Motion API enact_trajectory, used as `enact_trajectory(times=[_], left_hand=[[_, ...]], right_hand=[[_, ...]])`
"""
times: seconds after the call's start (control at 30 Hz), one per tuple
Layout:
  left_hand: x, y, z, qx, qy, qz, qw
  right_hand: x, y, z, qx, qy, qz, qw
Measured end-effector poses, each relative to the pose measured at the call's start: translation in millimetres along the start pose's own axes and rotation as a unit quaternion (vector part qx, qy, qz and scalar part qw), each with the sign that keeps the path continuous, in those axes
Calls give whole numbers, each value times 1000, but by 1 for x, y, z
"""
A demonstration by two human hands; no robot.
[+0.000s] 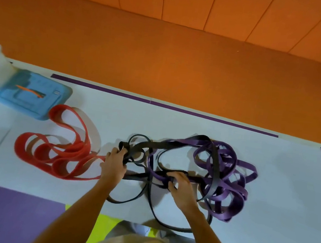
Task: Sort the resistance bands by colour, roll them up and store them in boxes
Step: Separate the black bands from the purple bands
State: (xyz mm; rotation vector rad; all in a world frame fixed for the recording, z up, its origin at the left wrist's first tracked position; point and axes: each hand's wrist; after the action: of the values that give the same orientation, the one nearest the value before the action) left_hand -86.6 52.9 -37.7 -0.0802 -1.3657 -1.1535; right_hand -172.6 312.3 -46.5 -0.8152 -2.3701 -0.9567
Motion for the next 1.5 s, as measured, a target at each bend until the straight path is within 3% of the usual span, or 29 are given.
enact_trajectory(times=[0.13,0.27,0.37,0.47,0.57,0.7,0.8,0.87,0.9,0.93,1.0,1.07,1.1,1.3,1.43,1.5], left_hand=[[8,10,-6,-11,-65,14,998],[11,28,-9,-32,-158,107,981],[22,35,-2,-69,-59,96,991],[29,40,18,-104,33,65,992],[30,43,51,-120,73,36,989],[21,52,99,-177,151,-2,972],[20,50,111,-250,246,-127,928],[27,44,103,-253,377,-263,851],[28,38,95,-235,443,-292,814],[28,33,87,-212,483,-277,803],[26,21,69,-153,464,-176,854],[18,13,51,-92,323,-121,934],[12,10,45,-66,261,-123,955],[-16,6,69,-7,280,-169,945],[-34,1,80,18,189,-116,975],[-34,3,79,54,161,-72,983]], right_hand=[[8,2,2,-19,-27,39,999],[17,3,8,-29,-20,78,996],[22,4,9,-39,-51,126,990],[30,4,-5,-53,-155,143,976],[35,4,-30,-36,-301,79,950],[40,2,-47,-31,-462,-92,882],[53,-3,-42,-26,-517,-72,853],[63,-6,-34,-54,-535,-20,843],[67,-7,-30,-76,-535,13,841],[71,-7,-26,-105,-526,52,842],[83,-8,-22,-151,-523,115,831],[96,-7,-21,-173,-554,138,803],[103,-7,-18,-178,-565,145,793],[128,-6,1,-178,-575,203,772],[124,-4,1,-137,-576,178,786],[118,-4,-2,-118,-528,182,821]])
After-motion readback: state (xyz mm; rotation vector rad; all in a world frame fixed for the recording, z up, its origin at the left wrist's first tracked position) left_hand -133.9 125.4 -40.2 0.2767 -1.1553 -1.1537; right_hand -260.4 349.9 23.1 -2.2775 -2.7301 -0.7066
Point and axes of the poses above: each hand's wrist, its own y-axis away from the middle knuckle, its own x-axis out of the back of the hand, z = x × y, and after that the axes turned 9 degrees about -z, right-handed
